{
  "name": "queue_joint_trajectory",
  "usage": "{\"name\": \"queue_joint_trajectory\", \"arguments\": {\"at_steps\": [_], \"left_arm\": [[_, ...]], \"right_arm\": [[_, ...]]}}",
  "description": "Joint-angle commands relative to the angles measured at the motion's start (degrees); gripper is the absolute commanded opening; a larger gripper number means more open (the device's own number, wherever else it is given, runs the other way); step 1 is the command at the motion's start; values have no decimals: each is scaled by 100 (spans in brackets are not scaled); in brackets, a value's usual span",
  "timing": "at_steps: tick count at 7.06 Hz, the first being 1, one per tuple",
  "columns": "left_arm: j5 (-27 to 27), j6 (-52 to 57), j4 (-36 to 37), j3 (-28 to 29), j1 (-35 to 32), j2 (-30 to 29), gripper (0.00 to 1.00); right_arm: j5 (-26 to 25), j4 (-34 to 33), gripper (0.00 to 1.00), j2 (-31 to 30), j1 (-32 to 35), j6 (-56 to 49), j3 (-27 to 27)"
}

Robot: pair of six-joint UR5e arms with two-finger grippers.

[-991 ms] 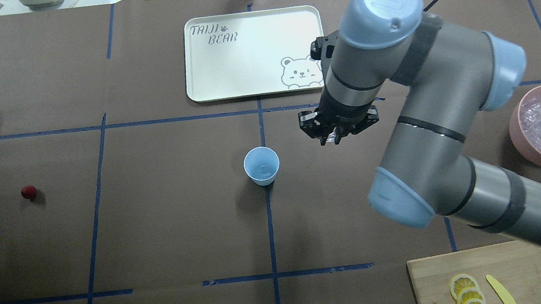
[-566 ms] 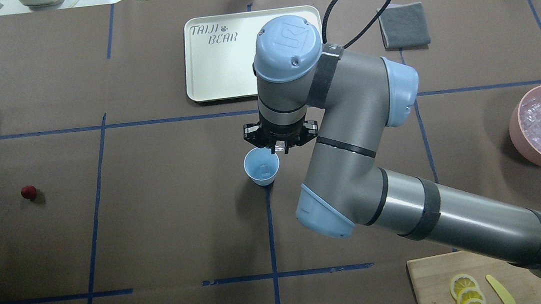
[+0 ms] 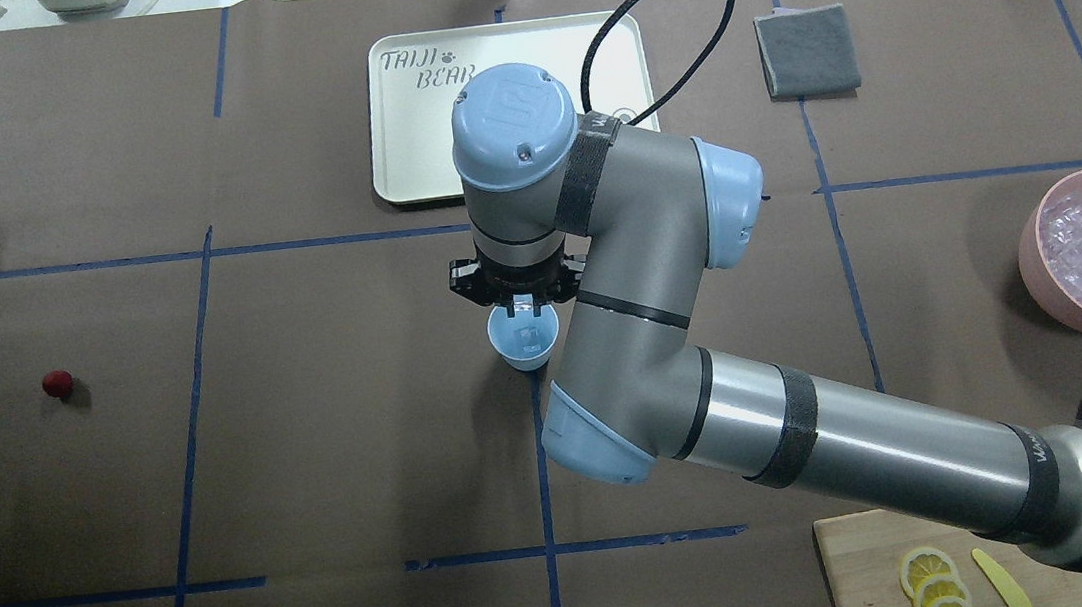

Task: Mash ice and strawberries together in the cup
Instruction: 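Lower the right gripper into the blue cup and release the ice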

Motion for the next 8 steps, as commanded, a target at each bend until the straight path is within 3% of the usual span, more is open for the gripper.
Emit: {"name": "queue_joint_trajectory", "arguments": {"at_steps": [1, 4, 5, 6, 8], "left_arm": [[0, -9, 0, 1, 0, -16, 100], [0, -9, 9, 9, 0, -33, 100], [9, -9, 9, 9, 0, -42, 100], [9, -9, 9, 18, 0, -42, 100], [0, -9, 9, 27, 0, -42, 100]], "right_arm": [[-60, 11, 3, 3, -56, 0, -40], [-60, 11, 13, 47, -56, -9, -40], [-60, 11, 35, 64, -56, -9, -40], [-60, 11, 46, 73, -56, -9, -40], [-60, 11, 46, 73, -48, -9, -40]]}}
